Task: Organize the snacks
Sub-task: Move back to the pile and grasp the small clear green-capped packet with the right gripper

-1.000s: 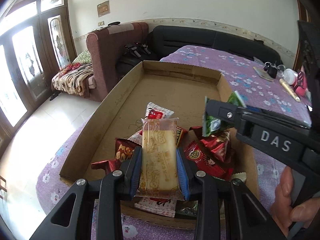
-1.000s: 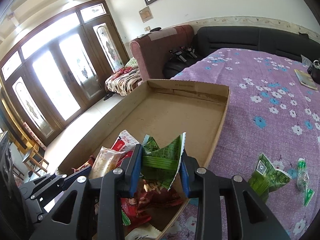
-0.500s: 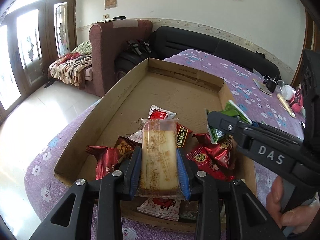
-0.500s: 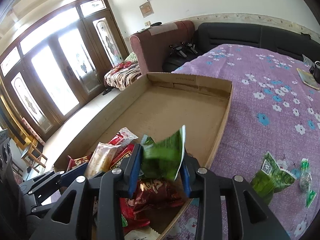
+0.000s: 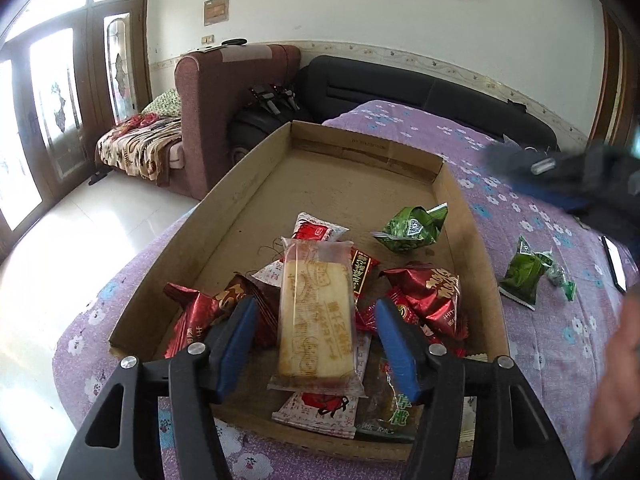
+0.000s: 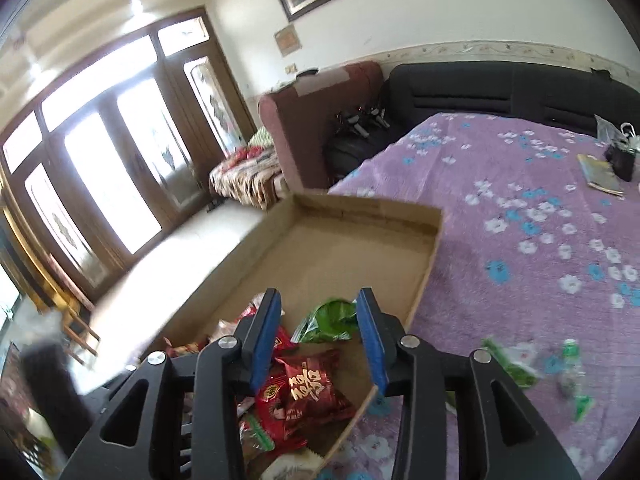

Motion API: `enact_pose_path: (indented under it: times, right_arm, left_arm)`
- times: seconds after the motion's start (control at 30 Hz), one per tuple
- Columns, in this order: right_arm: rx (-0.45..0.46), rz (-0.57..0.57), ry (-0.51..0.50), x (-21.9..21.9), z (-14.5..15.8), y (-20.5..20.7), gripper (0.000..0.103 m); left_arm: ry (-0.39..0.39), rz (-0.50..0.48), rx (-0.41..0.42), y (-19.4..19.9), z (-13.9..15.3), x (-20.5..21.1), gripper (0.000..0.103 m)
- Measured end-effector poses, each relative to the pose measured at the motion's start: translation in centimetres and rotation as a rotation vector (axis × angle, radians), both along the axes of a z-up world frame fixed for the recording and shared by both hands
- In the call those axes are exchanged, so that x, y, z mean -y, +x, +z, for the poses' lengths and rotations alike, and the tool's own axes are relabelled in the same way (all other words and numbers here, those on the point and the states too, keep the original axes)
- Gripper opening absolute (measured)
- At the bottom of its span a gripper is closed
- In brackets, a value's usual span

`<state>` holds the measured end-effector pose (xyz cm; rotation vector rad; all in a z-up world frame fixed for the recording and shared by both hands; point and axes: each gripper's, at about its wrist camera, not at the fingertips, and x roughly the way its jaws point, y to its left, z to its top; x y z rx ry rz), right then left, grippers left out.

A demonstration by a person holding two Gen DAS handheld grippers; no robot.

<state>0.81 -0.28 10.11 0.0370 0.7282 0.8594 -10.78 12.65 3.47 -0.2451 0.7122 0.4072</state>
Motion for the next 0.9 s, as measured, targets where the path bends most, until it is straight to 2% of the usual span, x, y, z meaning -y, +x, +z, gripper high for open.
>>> enact_pose_path:
  times: [0.1,0.2,0.33,0.43,0.53,0.67,0.77,0.83,0.9]
  right_arm:
    - [0.008,-0.060,0.042,3.9,1.8,0.3,0.047]
    - [-0.026,-0.129,0.067,8.5,2.1,1.2,0.047]
    - [-0.115,-0.240,0.051,13.8,-0.1,3.1,0.047]
    - [-0.160,-0.290,0.032,15.9,-2.5,4.3,0.046]
    - [-0.164,-0.303,-0.022,16.0,-4.5,5.3,0.035]
    - [-0.139,-0.259,-0.045,14.5,-5.3,5.6,0.035]
    - [-0.101,-0.254,-0.113,13.2,-6.0,5.5,0.035]
    - [-0.101,-0.250,-0.177,12.5,-6.9,5.7,0.030]
    - [-0.112,-0.260,-0.216,12.4,-7.8,6.1,0.026]
  left_arm:
    - [0.015,0.016,0.017,-0.4,0.1,0.1,0.065]
    - [0.052,0.020,0.027,-0.7,0.3,0.7,0.065]
    - [0.114,0.008,0.026,-0.8,0.4,1.9,0.065]
    - [0.154,0.006,0.025,-0.7,0.6,2.3,0.065]
    - [0.177,0.016,0.044,-1.0,0.8,2.6,0.065]
    - [0.178,0.023,0.075,-1.6,1.1,2.5,0.065]
    - [0.133,0.014,0.101,-2.2,1.5,2.3,0.065]
    - [0.106,-0.012,0.112,-2.4,2.2,2.8,0.065]
    - [0.119,-0.046,0.121,-2.3,3.1,3.8,0.065]
